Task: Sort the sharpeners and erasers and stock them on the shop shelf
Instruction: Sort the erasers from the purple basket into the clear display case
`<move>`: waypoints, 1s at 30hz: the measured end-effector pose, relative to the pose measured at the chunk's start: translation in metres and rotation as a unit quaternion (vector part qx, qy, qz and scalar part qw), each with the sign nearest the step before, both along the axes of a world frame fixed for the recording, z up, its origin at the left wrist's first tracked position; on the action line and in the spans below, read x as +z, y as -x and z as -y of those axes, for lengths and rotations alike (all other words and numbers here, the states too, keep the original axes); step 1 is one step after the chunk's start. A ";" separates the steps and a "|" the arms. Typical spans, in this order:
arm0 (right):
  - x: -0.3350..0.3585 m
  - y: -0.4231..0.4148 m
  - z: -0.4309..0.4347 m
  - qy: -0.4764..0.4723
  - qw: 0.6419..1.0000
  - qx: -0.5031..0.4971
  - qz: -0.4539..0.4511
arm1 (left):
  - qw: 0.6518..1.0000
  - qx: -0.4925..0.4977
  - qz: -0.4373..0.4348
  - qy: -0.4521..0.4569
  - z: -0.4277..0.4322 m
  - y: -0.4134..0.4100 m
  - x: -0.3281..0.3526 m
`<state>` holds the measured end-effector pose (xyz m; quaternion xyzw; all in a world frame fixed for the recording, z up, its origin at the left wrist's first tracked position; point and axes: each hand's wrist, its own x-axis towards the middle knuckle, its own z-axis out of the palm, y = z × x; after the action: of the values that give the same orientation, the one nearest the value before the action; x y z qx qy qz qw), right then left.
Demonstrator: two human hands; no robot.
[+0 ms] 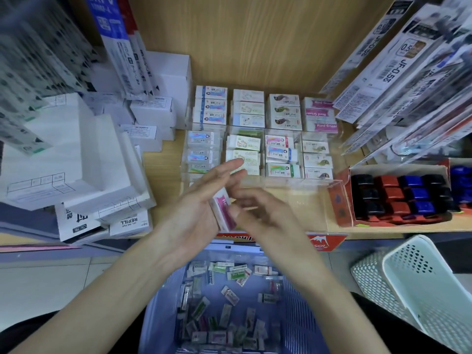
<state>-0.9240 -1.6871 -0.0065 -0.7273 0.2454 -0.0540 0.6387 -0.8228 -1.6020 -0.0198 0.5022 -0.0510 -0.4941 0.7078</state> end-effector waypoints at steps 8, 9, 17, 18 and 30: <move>-0.011 0.018 -0.013 -0.125 0.987 -0.105 -0.008 | 0.973 -0.090 0.184 -0.109 -0.026 0.011 0.001; -0.013 0.019 -0.012 -0.120 0.983 -0.142 -0.005 | 0.968 -0.112 0.189 -0.122 -0.031 0.009 0.000; -0.023 0.005 -0.029 -0.063 0.981 -0.181 0.021 | 0.959 -0.141 0.186 -0.161 -0.061 -0.005 -0.007; -0.023 0.004 -0.028 -0.076 0.983 -0.168 0.025 | 0.959 -0.134 0.190 -0.160 -0.065 -0.010 -0.007; -0.029 0.005 -0.037 0.004 0.999 -0.031 -0.011 | 0.940 -0.175 0.237 -0.170 -0.084 -0.024 -0.004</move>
<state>-0.9294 -1.6505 -0.0358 -0.7220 0.2752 -0.0666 0.6313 -0.7987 -1.5178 -0.0242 0.7006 -0.2195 -0.4784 0.4818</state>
